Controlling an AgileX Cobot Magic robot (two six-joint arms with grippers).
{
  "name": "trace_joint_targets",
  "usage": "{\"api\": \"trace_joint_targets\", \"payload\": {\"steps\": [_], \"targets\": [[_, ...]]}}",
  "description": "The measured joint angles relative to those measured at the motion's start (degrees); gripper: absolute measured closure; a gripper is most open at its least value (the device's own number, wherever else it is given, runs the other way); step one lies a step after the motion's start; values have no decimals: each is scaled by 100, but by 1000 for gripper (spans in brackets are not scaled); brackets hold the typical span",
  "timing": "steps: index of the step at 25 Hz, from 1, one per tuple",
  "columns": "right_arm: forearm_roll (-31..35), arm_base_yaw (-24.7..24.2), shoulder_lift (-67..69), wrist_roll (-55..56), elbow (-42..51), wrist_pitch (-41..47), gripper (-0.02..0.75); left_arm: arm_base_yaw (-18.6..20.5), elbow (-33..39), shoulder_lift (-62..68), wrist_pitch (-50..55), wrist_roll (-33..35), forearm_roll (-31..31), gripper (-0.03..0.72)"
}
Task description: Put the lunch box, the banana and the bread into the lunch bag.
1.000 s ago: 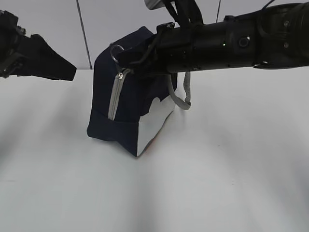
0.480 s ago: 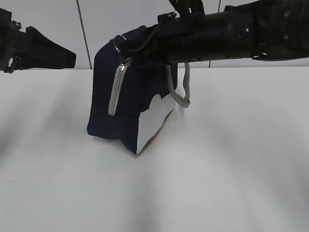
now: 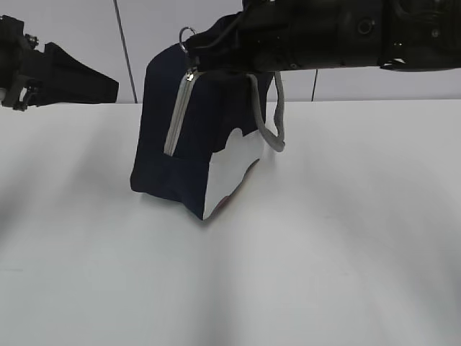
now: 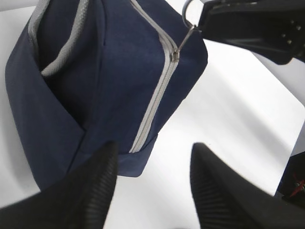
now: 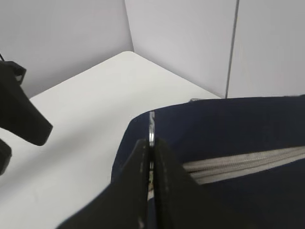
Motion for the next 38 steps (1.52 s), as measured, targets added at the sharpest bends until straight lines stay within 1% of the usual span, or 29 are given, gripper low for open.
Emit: {"api": "trace_joint_targets", "payload": {"steps": [5, 9, 14, 22, 25, 27, 30, 33, 38], "targets": [[-52, -343, 0, 363, -11, 32, 754, 0, 0, 7, 1, 24, -14, 328], [-93, -542, 0, 504, -45, -344, 754, 0, 0, 12, 6, 214, -162, 328], [-496, -541, 0, 772, -45, -664, 754, 0, 0, 55, -7, 534, -502, 328], [-744, -551, 0, 980, -312, -1050, 754, 0, 0, 248, 62, 701, -516, 328], [-1088, -551, 0, 1305, -323, -1142, 754, 0, 0, 248, 8, 746, -553, 328], [-1374, -551, 0, 1521, -323, -1276, 754, 0, 0, 248, -13, 762, -721, 328], [-1576, -551, 0, 1677, -323, -1402, 754, 0, 0, 256, -78, 801, -909, 328], [-1638, -551, 0, 1702, -323, -1449, 754, -13, 0, 337, -49, 1199, -963, 326], [-1708, -551, 0, 1736, -323, -1489, 754, -178, 0, 660, -41, 1739, -1144, 305]]}}
